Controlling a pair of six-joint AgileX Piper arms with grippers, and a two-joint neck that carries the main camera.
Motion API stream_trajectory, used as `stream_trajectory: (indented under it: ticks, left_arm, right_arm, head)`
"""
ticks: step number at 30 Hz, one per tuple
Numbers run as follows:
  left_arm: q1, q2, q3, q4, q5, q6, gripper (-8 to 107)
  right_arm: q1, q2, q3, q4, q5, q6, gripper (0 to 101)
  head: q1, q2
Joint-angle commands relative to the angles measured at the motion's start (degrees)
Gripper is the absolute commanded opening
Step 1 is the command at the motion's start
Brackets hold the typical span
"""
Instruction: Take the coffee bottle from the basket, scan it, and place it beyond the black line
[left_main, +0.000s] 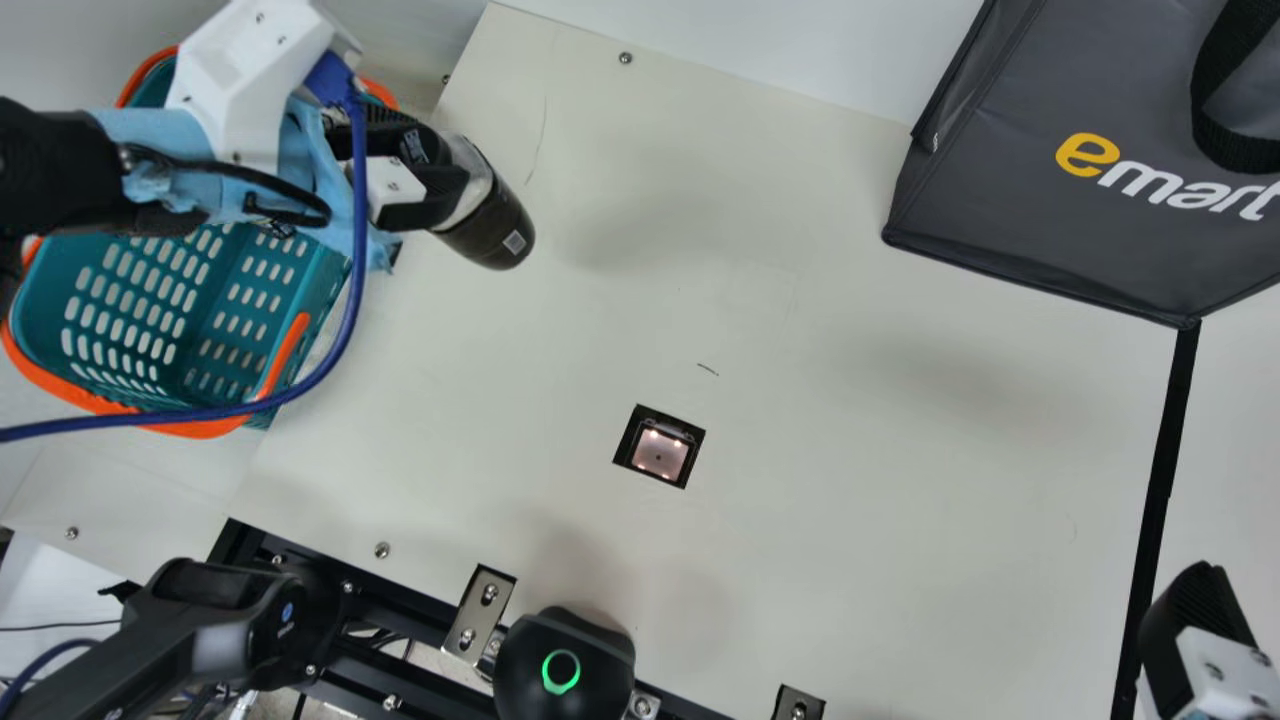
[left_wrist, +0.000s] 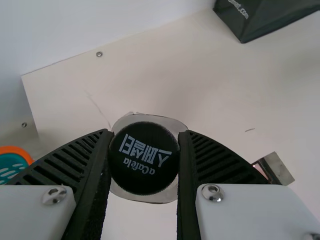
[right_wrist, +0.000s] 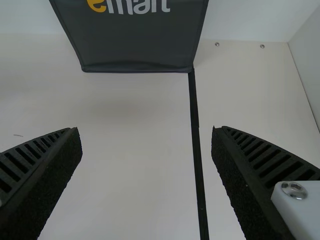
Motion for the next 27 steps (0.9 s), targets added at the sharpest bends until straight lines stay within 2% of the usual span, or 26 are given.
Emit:
stream_trajectory:
  ticks: [1, 18, 27]
  left_arm:
    - [-0.8, -0.3, 0.5, 0.1, -0.4, 0.3, 10]
    - [-3.5, -0.8, 4.8, 0.5, -2.8, 3.0, 10]
    - [-5.7, 1.1, 5.6, 1.4, -6.2, 2.0, 10]
  right_arm:
    - [0.0, 0.0, 0.0, 0.0, 0.0, 0.0, 91]
    - [0.0, 0.0, 0.0, 0.0, 0.1, 0.0, 91]
    - [0.0, 0.0, 0.0, 0.0, 0.1, 0.0, 91]
  head:
    - [-1.5, 0.1]
    - [-1.5, 0.1]
    - [-1.5, 0.1]
